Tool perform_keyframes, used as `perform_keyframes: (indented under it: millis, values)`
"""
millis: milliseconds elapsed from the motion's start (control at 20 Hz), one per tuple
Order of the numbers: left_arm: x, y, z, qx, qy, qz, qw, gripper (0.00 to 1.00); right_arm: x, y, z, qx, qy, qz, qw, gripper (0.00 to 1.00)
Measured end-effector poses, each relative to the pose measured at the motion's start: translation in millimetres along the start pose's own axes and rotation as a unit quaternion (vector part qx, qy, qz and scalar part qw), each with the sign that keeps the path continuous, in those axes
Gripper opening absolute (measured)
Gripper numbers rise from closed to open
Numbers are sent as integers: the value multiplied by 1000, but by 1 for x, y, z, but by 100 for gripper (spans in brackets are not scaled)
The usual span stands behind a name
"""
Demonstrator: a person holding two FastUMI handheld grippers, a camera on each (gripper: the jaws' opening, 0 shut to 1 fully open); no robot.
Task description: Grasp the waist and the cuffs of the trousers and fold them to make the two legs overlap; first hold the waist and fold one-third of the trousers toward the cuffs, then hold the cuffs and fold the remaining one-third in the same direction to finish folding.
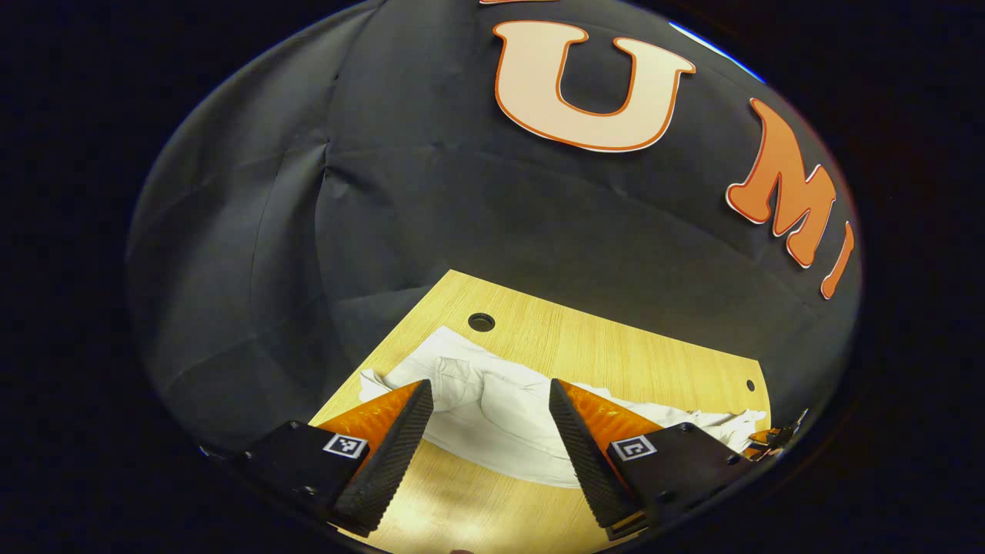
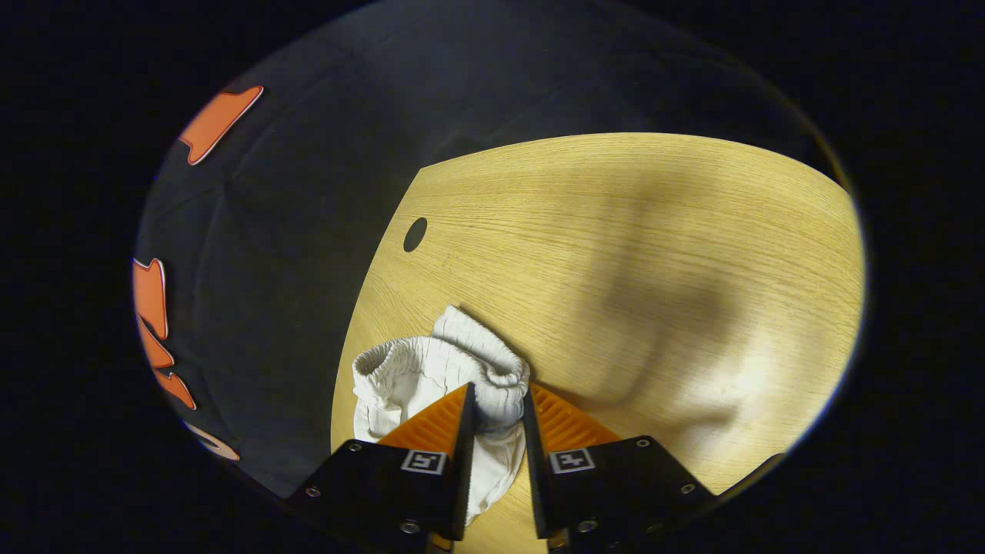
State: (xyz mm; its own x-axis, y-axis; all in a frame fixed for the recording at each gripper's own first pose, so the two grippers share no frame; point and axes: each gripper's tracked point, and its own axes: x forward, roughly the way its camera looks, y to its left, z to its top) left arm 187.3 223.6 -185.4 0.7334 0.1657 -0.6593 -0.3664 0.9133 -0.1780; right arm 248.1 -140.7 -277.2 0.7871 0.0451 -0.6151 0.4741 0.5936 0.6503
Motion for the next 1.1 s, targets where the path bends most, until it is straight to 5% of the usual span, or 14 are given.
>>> perform_keyframes:
  millis: [200,600,1100]
  values:
    - [1,0,-1,-3,-1,-4,1000,99,1,2,-1,7,-4,-1,1000,6]
    - [9,-1,-1,-23,-13,-16,1000,96,-82,37,24,-4,-25,87,996,5]
    - [10,5,16,19,-15,-55,998,99,-201,69,28,-131,-59,176,974,5]
